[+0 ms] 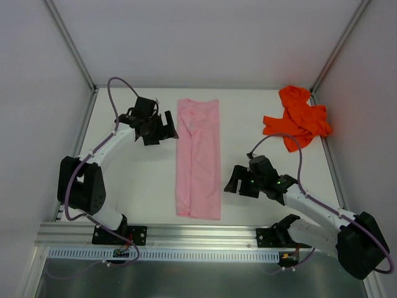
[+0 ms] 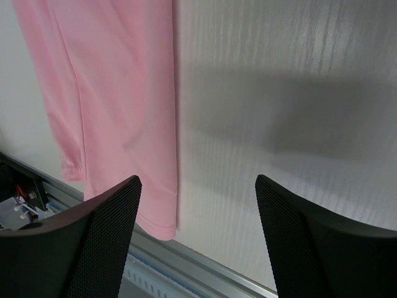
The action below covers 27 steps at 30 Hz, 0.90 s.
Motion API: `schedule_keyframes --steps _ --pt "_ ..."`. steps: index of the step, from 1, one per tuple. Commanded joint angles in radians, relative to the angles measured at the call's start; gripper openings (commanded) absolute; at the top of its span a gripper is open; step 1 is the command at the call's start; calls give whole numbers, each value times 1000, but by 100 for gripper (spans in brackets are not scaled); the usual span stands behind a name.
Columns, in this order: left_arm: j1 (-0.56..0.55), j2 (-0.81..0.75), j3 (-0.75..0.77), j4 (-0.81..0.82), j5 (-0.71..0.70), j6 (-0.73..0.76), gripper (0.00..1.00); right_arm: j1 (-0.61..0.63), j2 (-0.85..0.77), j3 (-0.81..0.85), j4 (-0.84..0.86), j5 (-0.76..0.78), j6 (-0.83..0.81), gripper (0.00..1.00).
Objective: Fold and stack the t-shirts
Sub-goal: Grab the bottom of the folded rectangular tshirt with both arms
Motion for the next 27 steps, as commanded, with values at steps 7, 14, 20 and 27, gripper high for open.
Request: schedule_keyframes --steps 7,14,20,27 --pt "-29 264 341 -6 -53 37 80 8 43 109 -14 101 14 77" --pt "-118 421 551 -72 -208 50 74 7 115 189 -80 136 -21 78" --pt "-166 520 628 -103 -266 50 71 7 104 217 -111 170 -31 81" --pt "-218 633 729 -132 -383 78 67 8 113 234 -125 205 -44 82"
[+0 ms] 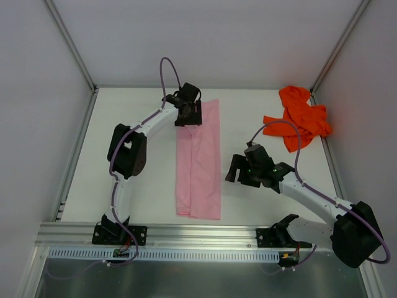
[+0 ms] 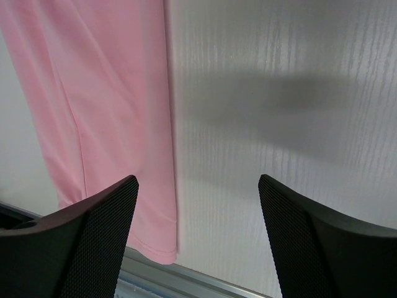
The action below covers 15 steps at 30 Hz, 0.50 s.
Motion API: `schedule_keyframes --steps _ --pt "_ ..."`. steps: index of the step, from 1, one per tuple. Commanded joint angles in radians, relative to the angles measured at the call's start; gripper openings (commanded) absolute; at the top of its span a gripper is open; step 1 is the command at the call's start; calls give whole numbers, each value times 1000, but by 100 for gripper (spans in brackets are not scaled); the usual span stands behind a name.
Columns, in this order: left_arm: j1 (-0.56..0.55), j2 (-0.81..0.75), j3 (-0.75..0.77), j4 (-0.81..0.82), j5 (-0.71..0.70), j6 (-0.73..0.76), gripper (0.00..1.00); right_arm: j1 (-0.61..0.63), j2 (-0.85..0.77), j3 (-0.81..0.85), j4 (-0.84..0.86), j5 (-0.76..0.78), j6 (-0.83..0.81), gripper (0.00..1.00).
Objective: Fold and stack the t-shirts
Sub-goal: Grab the bottom of the folded rectangular tshirt with both arms
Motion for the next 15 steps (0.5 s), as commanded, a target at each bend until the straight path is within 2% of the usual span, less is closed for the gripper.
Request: schedule_keyframes --steps 1,7,10,13,14,15 --pt "-21 39 68 -24 -104 33 65 7 0 54 -28 50 -19 82" --pt "-23 89 87 -23 -113 50 62 7 -5 57 -45 65 -27 82" --pt "-26 99 88 -24 -122 48 57 7 -10 57 -51 71 -27 82" --pt "-26 98 88 -26 -136 45 45 5 -14 55 -54 76 -28 82" --pt "-26 93 87 -24 -144 45 37 7 -14 55 -55 77 -27 82" --pt "-26 92 88 -27 -150 45 33 7 -14 55 -54 77 -27 82"
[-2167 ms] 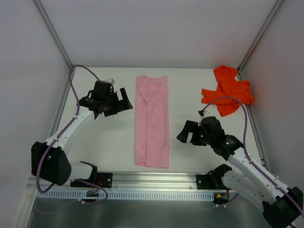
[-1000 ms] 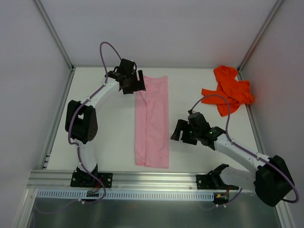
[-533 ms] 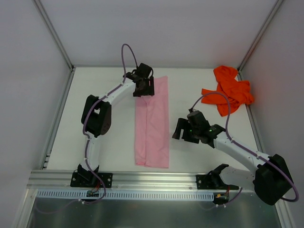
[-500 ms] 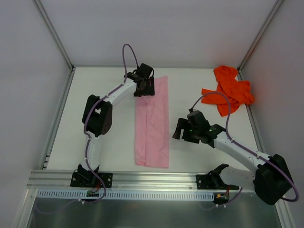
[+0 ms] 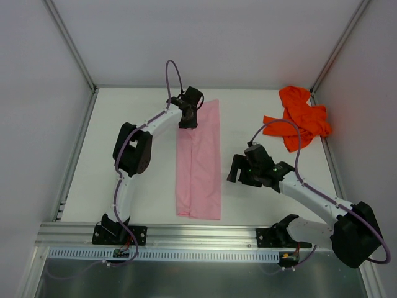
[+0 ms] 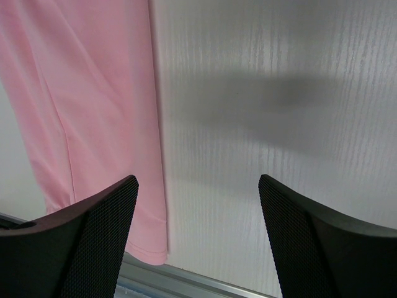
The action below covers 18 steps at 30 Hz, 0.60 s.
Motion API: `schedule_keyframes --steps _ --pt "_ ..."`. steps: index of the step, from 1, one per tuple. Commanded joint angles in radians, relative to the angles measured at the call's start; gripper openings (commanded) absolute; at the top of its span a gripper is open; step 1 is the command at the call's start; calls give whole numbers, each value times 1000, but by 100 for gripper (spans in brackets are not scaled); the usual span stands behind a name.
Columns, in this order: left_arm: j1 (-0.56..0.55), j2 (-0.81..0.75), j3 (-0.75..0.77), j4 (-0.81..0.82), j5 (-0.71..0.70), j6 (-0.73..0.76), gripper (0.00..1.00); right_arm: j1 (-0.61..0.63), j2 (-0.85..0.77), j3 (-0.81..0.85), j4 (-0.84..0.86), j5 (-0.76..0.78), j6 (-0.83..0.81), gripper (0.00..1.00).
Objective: Fold and stack the t-shirts
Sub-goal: Grab the bottom of the folded rectangular tshirt with both arms
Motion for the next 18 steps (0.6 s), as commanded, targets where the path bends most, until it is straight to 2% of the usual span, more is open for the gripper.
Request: schedule_keyframes --steps 1,4,5,8,18 --pt "-7 -6 40 -15 -71 20 30 5 -15 39 -15 34 -7 82" --pt "-9 -27 22 -15 -87 11 19 5 -13 35 -12 34 -7 82" --pt "-7 -34 14 -12 -88 7 10 7 -13 36 -12 33 -6 82" --pt "-7 -47 -21 -9 -101 -14 2 5 -8 35 -8 31 -7 82" --pt "25 -138 -204 60 -93 -166 0 5 8 32 -1 14 -9 82"
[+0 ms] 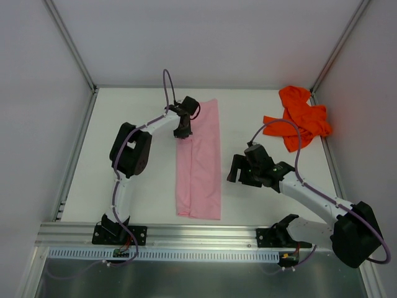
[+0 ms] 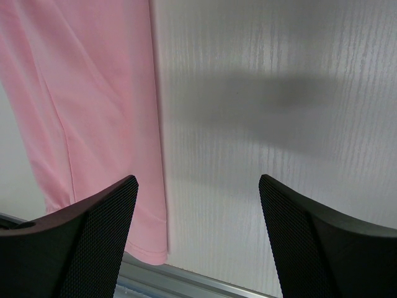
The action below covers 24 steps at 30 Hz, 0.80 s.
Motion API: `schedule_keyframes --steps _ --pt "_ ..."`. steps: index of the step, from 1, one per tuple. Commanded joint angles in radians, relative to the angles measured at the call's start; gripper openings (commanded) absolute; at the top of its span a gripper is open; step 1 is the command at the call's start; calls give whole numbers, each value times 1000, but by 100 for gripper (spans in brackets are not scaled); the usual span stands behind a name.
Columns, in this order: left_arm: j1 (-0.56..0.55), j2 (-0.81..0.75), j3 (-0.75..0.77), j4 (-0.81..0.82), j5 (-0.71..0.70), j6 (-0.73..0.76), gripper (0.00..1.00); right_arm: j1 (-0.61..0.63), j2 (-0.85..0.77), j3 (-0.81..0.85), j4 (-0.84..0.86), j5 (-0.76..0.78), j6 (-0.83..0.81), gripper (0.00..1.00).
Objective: Fold and stack the t-shirts
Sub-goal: Grab the bottom of the folded rectangular tshirt with both arms
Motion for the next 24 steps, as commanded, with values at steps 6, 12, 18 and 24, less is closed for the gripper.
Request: schedule_keyframes --steps 6,12,18,24 --pt "20 -133 -86 66 -15 -157 5 5 19 36 10 -1 -12 82" --pt "37 -141 -87 72 -27 -165 39 6 23 42 11 -7 -15 83" --pt "81 -181 -42 80 -9 -84 69 6 16 53 18 -12 -22 83" --pt "86 -204 45 104 -29 53 71 5 48 84 24 -50 -45 83"
